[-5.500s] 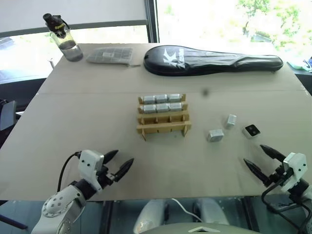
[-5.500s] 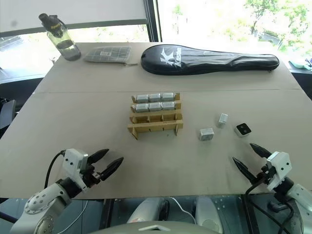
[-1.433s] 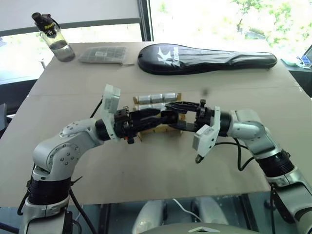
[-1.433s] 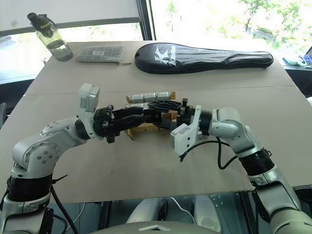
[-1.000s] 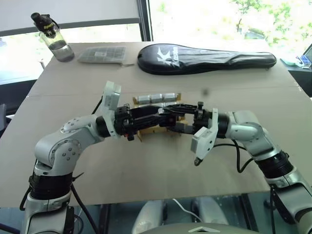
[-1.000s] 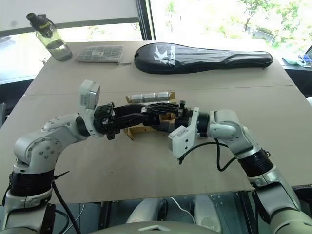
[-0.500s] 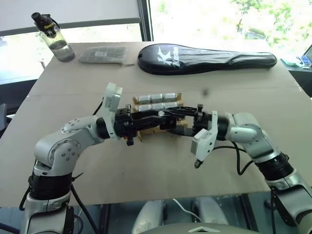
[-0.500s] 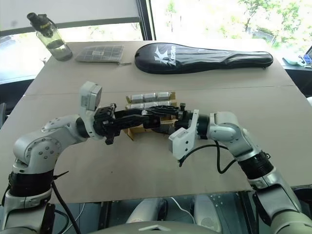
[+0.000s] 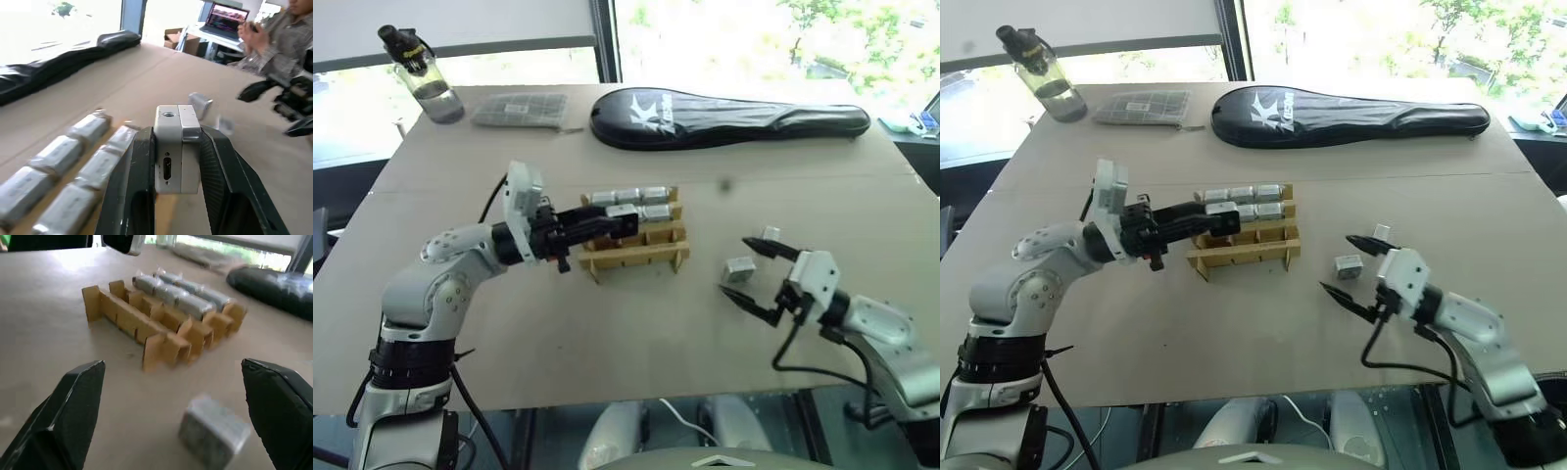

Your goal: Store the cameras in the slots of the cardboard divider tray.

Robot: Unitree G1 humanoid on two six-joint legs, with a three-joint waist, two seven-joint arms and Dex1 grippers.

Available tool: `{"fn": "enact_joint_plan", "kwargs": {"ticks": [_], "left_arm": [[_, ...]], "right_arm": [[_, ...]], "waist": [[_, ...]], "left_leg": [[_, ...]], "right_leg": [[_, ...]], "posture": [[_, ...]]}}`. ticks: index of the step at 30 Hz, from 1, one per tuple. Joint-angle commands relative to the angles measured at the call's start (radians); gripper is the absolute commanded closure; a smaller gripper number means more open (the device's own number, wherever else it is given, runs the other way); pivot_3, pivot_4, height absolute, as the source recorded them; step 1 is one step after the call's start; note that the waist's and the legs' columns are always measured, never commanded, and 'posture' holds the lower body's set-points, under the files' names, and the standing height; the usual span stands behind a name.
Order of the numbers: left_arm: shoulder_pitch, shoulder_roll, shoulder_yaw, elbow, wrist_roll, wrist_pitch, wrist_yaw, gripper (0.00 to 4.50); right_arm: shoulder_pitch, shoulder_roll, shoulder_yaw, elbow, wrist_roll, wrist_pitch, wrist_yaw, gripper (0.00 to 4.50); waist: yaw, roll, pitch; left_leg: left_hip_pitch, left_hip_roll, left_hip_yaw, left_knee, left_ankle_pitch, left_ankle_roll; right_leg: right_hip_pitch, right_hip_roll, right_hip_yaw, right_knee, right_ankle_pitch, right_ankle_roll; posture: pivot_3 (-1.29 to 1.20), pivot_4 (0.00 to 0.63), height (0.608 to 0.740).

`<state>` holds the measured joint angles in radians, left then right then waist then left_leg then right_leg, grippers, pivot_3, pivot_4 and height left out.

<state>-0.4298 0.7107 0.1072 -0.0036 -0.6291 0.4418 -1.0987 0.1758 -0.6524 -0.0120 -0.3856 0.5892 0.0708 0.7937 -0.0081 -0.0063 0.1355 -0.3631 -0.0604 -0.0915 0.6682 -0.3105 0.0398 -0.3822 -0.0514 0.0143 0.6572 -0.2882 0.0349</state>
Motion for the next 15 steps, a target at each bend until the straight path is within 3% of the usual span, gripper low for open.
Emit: {"fn": "enact_joint_plan", "kwargs": {"ticks": [1, 7, 15], "left_arm": [[-0.048, -0.015, -0.018, 0.119, 0.082, -0.14, -0.064, 3.83], [-0.084, -0.047, -0.038, 0.281, 0.148, -0.283, -0.16, 3.83], [-0.15, -0.102, -0.04, 0.445, 0.182, -0.398, -0.251, 3.83]], "right_arm": [[0.079, 0.03, -0.074, -0.035, 0.069, -0.065, 0.084, 0.08], [0.211, 0.109, -0.141, -0.073, 0.147, -0.164, 0.212, 0.08], [0.284, 0.111, -0.137, -0.015, 0.021, -0.285, 0.319, 0.08]], "waist": [[-0.001, 0.0, 0.0], [-0.001, -0.002, 0.001], [0.001, -0.003, 0.001]], "left_leg": [[0.0, 0.0, 0.0, 0.0, 0.0, 0.0], [0.0, -0.001, 0.0, 0.0, 0.0, 0.001], [0.0, -0.001, 0.0, 0.001, 0.0, 0.001]], "right_leg": [[0.0, 0.0, 0.0, 0.0, 0.0, 0.0], [0.0, -0.001, 0.0, -0.001, 0.0, 0.0], [0.0, -0.001, 0.0, 0.001, 0.0, 0.0]], "posture": [[0.0, 0.15, 0.74], [0.0, 0.15, 0.74], [0.0, 0.15, 0.74]]}}
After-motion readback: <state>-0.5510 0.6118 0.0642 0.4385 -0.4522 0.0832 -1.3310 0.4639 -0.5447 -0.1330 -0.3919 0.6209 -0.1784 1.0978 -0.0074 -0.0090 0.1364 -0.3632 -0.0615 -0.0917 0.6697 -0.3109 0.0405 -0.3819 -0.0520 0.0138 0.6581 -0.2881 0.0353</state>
